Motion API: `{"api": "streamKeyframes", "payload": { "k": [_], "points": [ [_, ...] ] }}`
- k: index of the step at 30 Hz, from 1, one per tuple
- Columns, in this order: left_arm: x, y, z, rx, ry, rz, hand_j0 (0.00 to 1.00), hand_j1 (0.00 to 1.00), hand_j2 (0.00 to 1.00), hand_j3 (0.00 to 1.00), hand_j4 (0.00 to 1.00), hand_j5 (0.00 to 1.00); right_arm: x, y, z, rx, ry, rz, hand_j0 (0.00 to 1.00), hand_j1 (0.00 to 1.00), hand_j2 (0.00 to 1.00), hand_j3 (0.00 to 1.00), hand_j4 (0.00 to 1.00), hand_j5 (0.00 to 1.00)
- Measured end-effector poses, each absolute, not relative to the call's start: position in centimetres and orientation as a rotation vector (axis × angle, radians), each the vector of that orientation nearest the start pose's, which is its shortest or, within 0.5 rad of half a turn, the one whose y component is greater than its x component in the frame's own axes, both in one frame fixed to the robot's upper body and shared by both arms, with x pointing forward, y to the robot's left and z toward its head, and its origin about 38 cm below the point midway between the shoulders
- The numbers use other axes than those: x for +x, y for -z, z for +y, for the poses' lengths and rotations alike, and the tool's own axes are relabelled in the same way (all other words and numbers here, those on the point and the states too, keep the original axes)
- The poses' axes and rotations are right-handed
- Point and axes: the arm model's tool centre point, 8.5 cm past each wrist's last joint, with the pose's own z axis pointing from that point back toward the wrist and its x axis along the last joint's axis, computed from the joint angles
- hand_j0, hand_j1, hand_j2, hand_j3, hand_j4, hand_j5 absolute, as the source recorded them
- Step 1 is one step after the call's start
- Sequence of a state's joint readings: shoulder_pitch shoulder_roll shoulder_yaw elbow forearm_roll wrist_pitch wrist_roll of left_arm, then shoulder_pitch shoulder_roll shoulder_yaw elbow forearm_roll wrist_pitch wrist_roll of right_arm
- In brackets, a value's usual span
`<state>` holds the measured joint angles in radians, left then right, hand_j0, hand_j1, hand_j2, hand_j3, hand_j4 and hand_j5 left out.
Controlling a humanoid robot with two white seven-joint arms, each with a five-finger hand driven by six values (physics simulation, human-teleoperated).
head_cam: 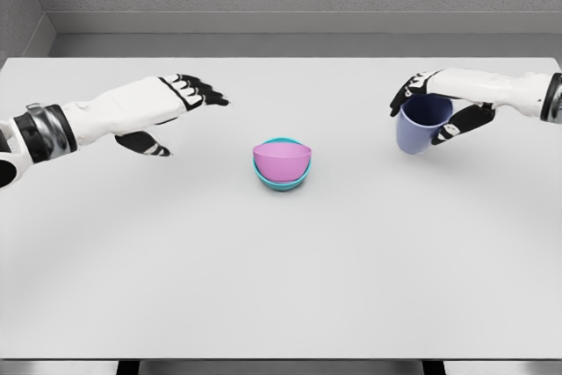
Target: Stacking bowl and cup with both arms
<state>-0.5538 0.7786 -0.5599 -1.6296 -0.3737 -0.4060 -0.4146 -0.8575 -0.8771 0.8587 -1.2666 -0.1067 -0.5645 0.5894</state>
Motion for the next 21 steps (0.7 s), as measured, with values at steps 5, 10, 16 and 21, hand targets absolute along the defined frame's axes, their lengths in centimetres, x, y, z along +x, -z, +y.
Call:
{"api": "streamKeyframes", "payload": {
  "k": [5,10,16,21],
  "points": [
    [40.8,-21.6,31.3,0.499,1.705,-1.591,1.00,1.00,1.00,1.00,1.00,1.00,46.6,-25.0,-31.5,-0.102,-1.808,-1.506,0.62,0.62,0.62,0.62,0.62,0.62],
    [41.5,-21.8,33.9,0.554,1.564,-1.612,1.00,1.00,1.00,1.00,1.00,1.00,46.7,-25.6,-30.3,-0.091,-1.821,-1.538,0.62,0.62,0.62,0.62,0.62,0.62],
    [41.8,-21.8,34.5,0.563,1.505,-1.629,1.00,1.00,1.00,1.00,1.00,1.00,46.7,-25.7,-29.9,-0.084,-1.824,-1.548,0.62,0.62,0.62,0.62,0.62,0.62],
    [41.9,-21.7,34.3,0.560,1.489,-1.639,1.00,1.00,1.00,1.00,1.00,1.00,46.8,-26.4,-29.4,-0.088,-1.835,-1.570,0.62,0.62,0.62,0.62,0.62,0.62]
  ]
}}
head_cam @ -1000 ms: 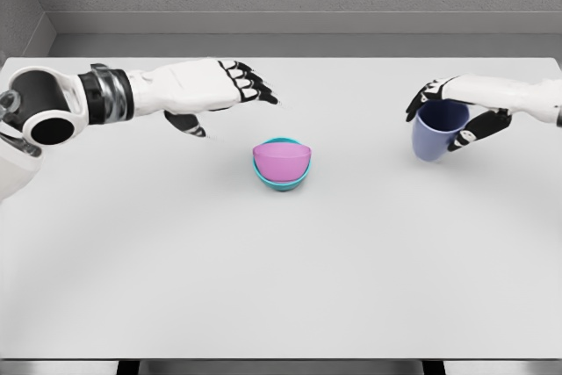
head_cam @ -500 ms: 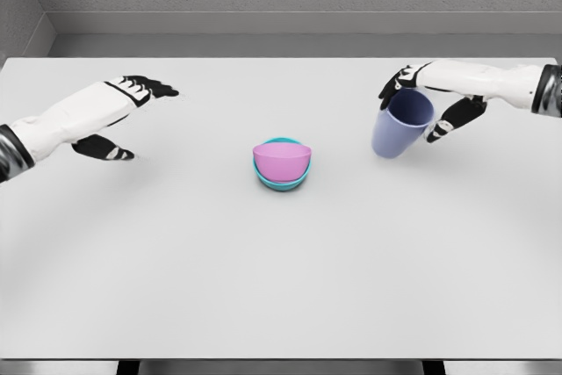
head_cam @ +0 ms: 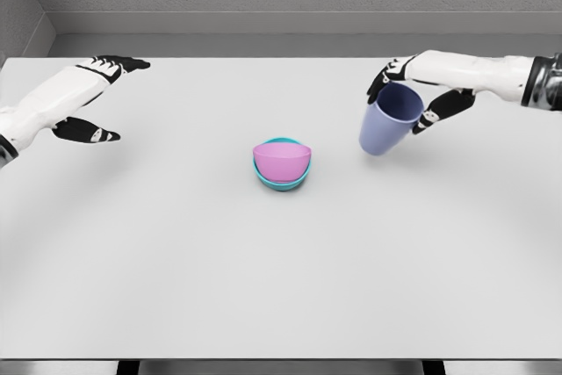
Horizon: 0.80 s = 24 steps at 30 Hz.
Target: Stacking bowl and cup with both arms
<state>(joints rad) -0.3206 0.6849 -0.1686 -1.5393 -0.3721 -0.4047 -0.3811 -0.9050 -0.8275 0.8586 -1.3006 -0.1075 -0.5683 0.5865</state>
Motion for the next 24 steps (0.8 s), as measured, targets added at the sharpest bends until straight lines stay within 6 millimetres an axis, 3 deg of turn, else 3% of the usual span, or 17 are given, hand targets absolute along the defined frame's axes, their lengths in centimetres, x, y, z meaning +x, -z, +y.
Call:
{"api": "streamKeyframes", "payload": {
  "k": [18,24],
  "points": [
    [42.0,-21.3,34.0,0.541,1.478,-1.640,1.00,1.00,1.00,1.00,1.00,1.00,47.2,-28.8,-25.7,-0.064,-1.889,-1.676,0.62,0.62,0.62,0.62,0.62,0.62],
    [42.0,-21.3,33.9,0.540,1.477,-1.641,1.00,1.00,1.00,1.00,1.00,1.00,47.0,-28.7,-23.4,-0.028,-1.918,-1.712,0.62,0.62,0.62,0.62,0.62,0.62]
  ]
}}
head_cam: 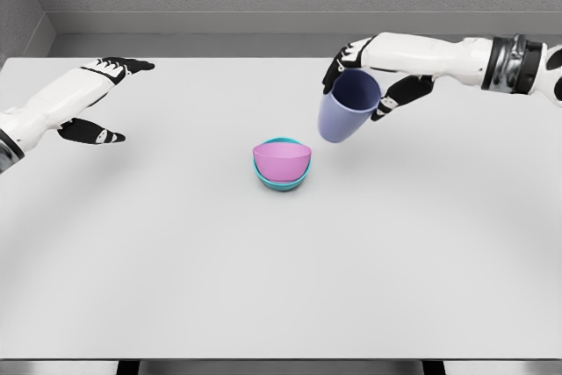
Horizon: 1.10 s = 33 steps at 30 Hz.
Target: Stacking bowl and cup with both arms
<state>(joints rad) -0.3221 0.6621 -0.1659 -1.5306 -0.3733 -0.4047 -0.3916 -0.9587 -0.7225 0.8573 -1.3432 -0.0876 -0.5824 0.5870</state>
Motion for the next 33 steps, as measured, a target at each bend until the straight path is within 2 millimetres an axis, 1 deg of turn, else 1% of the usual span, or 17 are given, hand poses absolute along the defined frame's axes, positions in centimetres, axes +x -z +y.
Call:
{"api": "streamKeyframes", "payload": {
  "k": [4,10,11,22,33],
  "points": [
    [42.0,-21.2,33.9,0.540,1.477,-1.641,1.00,1.00,1.00,1.00,1.00,1.00,47.1,-29.2,-22.2,-0.019,-1.940,-1.744,0.62,0.62,0.62,0.62,0.62,0.62],
    [42.1,-21.1,33.7,0.533,1.473,-1.645,1.00,1.00,1.00,1.00,1.00,1.00,47.1,-29.5,-21.0,-0.009,-1.957,-1.770,0.62,0.62,0.62,0.62,0.62,0.62],
    [42.1,-21.1,33.7,0.532,1.473,-1.646,1.00,1.00,1.00,1.00,1.00,1.00,47.2,-29.9,-20.6,-0.014,-1.964,-1.778,0.63,0.63,0.63,0.63,0.63,0.63],
    [42.1,-21.2,33.6,0.530,1.472,-1.648,1.00,1.00,1.00,1.00,1.00,1.00,46.7,-29.5,-17.5,0.036,-2.004,-1.813,0.63,0.63,0.63,0.63,0.63,0.63],
    [42.1,-21.1,33.5,0.530,1.472,-1.648,1.00,1.00,1.00,1.00,1.00,1.00,46.4,-27.9,-17.1,0.054,-2.017,-1.787,0.64,0.64,0.64,0.64,0.64,0.64]
  ]
}}
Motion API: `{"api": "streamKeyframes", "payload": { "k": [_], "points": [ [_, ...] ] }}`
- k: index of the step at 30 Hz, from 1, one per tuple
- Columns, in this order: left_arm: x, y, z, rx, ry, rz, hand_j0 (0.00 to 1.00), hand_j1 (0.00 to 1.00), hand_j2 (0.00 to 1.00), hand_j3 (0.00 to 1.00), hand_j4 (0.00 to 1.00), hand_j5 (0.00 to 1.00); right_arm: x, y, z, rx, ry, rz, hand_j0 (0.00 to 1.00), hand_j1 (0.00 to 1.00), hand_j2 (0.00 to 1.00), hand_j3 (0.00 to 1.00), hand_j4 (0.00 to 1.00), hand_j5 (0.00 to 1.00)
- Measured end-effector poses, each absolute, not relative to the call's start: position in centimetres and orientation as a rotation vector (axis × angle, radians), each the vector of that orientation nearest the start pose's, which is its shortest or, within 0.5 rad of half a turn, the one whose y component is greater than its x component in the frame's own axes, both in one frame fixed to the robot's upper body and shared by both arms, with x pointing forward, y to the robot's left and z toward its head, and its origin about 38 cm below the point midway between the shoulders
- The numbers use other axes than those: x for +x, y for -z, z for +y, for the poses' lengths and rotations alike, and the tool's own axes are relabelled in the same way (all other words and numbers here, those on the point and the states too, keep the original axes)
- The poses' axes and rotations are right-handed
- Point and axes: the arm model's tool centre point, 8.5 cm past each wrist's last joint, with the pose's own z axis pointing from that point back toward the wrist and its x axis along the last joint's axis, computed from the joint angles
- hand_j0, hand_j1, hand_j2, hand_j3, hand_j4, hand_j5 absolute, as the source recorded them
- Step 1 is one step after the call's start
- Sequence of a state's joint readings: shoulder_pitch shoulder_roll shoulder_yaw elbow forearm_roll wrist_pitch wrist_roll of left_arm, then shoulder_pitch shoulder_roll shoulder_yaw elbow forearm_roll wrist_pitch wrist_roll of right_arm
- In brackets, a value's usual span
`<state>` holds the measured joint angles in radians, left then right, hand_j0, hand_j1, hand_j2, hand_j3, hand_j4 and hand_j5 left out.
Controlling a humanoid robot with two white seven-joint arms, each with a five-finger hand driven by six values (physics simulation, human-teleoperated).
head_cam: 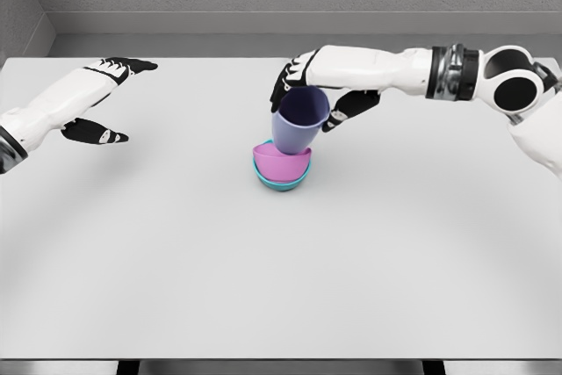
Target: Stacking bowl and cup with both arms
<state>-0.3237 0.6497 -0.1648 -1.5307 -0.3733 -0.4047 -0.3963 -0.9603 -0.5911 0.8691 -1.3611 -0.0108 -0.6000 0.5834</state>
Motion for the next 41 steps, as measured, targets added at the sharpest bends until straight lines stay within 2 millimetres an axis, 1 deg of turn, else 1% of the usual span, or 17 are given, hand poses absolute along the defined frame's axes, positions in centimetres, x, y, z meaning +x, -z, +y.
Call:
{"api": "streamKeyframes", "payload": {
  "k": [4,9,17,20,23,25,26,28,29,30,33,35,36,37,38,40,41],
  "points": [
    [42.1,-21.1,33.5,0.529,1.472,-1.649,1.00,1.00,1.00,1.00,1.00,1.00,46.4,-27.3,-17.1,-0.071,2.701,2.367,0.64,0.64,0.64,0.64,0.64,0.64],
    [42.1,-21.1,33.3,0.524,1.469,-1.653,1.00,1.00,1.00,1.00,1.00,1.00,46.4,-27.3,-17.0,-0.065,2.705,2.361,0.64,0.64,0.64,0.64,0.64,0.64],
    [42.1,-21.0,33.2,0.521,1.467,-1.656,1.00,1.00,1.00,1.00,1.00,1.00,46.4,-27.0,-15.8,-0.091,2.690,2.358,0.66,0.66,0.66,0.66,0.66,0.66],
    [42.1,-21.0,33.2,0.521,1.467,-1.656,1.00,1.00,1.00,1.00,1.00,1.00,46.3,-26.3,-15.8,-0.103,2.704,2.356,0.66,0.66,0.66,0.66,0.66,0.66],
    [42.1,-21.0,33.2,0.521,1.467,-1.657,1.00,1.00,1.00,1.00,1.00,1.00,46.3,-26.1,-15.8,-0.096,2.713,2.349,0.67,0.67,0.67,0.67,0.67,0.67],
    [42.1,-21.0,33.2,0.521,1.468,-1.657,1.00,1.00,1.00,1.00,1.00,1.00,46.3,-26.0,-15.8,-0.096,2.715,2.349,0.71,0.71,0.71,0.71,0.71,0.71],
    [42.1,-21.0,33.2,0.521,1.468,-1.657,1.00,1.00,1.00,1.00,1.00,1.00,46.4,-26.0,-15.8,-0.096,2.717,2.348,0.78,0.78,0.78,0.78,0.78,0.78],
    [42.1,-21.1,33.2,0.521,1.468,-1.658,1.00,1.00,1.00,1.00,1.00,1.00,46.3,-25.8,-15.8,-0.098,2.721,2.348,0.87,0.87,0.87,0.87,0.87,0.87],
    [42.1,-21.1,33.2,0.521,1.468,-1.658,1.00,1.00,1.00,1.00,1.00,1.00,46.4,-25.8,-15.8,-0.097,2.721,2.349,0.98,0.98,0.98,0.98,0.98,0.98],
    [42.1,-21.1,33.2,0.521,1.468,-1.658,1.00,1.00,1.00,1.00,1.00,1.00,46.4,-25.8,-15.8,-0.096,2.722,2.350,1.00,1.00,1.00,1.00,1.00,1.00],
    [42.1,-21.1,33.1,0.521,1.469,-1.659,1.00,1.00,1.00,1.00,1.00,1.00,46.4,-26.0,-16.0,-0.089,2.720,2.352,1.00,1.00,1.00,1.00,1.00,1.00],
    [42.1,-21.1,33.1,0.520,1.469,-1.660,1.00,1.00,1.00,1.00,1.00,1.00,46.6,-26.4,-16.9,-0.058,2.727,2.353,1.00,1.00,1.00,1.00,1.00,1.00],
    [42.1,-21.1,33.1,0.520,1.470,-1.661,1.00,1.00,1.00,1.00,1.00,1.00,46.6,-26.4,-18.3,-0.028,2.747,2.355,1.00,1.00,1.00,1.00,1.00,1.00],
    [42.1,-21.1,33.0,0.520,1.470,-1.661,1.00,1.00,1.00,1.00,1.00,1.00,46.6,-26.1,-20.1,0.007,2.780,2.363,1.00,1.00,1.00,1.00,1.00,1.00],
    [42.1,-21.1,33.0,0.520,1.470,-1.662,1.00,1.00,1.00,1.00,1.00,1.00,46.4,-25.1,-22.4,0.032,2.828,2.382,1.00,1.00,1.00,1.00,1.00,1.00],
    [42.1,-21.1,33.0,0.520,1.469,-1.662,1.00,1.00,1.00,1.00,1.00,1.00,46.7,-25.2,-27.1,0.160,2.893,2.428,1.00,1.00,1.00,1.00,1.00,1.00],
    [42.1,-21.1,33.1,0.520,1.469,-1.662,1.00,1.00,1.00,1.00,1.00,1.00,46.9,-25.6,-28.8,0.219,2.912,2.446,1.00,1.00,1.00,1.00,1.00,1.00]
  ]
}}
